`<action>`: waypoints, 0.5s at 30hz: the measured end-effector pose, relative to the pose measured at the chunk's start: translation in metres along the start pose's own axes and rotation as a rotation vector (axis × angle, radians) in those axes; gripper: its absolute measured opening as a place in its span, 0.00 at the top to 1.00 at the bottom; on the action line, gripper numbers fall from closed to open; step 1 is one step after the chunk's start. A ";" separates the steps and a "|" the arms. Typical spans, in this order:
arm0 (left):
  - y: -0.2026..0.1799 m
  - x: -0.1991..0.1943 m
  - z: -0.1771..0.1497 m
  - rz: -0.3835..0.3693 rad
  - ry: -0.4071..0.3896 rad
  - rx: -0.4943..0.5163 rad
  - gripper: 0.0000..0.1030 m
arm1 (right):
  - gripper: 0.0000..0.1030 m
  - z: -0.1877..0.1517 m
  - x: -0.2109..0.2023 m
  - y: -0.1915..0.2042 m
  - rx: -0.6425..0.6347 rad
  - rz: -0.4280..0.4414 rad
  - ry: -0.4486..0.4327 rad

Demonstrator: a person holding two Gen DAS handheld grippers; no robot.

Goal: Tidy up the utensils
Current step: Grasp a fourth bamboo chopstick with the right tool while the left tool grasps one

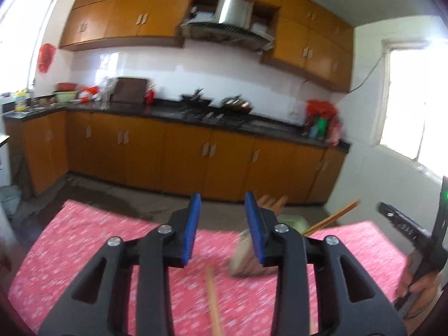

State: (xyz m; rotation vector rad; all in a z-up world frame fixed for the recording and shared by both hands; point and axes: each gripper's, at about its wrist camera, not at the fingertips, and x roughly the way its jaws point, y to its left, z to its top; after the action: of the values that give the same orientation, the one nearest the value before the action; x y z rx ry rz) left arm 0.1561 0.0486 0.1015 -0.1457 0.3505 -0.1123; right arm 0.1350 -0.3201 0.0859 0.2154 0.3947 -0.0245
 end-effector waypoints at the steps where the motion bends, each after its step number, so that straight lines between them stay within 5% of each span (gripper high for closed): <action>1: 0.007 0.003 -0.009 0.023 0.026 0.003 0.64 | 0.66 -0.009 0.009 -0.007 0.007 -0.018 0.050; 4: 0.034 0.026 -0.051 0.095 0.182 0.007 0.64 | 0.70 -0.053 0.043 -0.027 0.025 -0.038 0.249; 8: 0.052 0.053 -0.107 0.116 0.357 0.002 0.64 | 0.81 -0.114 0.071 -0.028 0.073 0.055 0.449; 15: 0.052 0.069 -0.158 0.049 0.492 -0.061 0.65 | 0.82 -0.153 0.078 0.005 0.014 0.133 0.548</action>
State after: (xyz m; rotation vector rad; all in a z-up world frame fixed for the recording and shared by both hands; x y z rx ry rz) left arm 0.1699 0.0709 -0.0769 -0.1693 0.8485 -0.0885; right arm 0.1495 -0.2815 -0.0806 0.2612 0.9252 0.1658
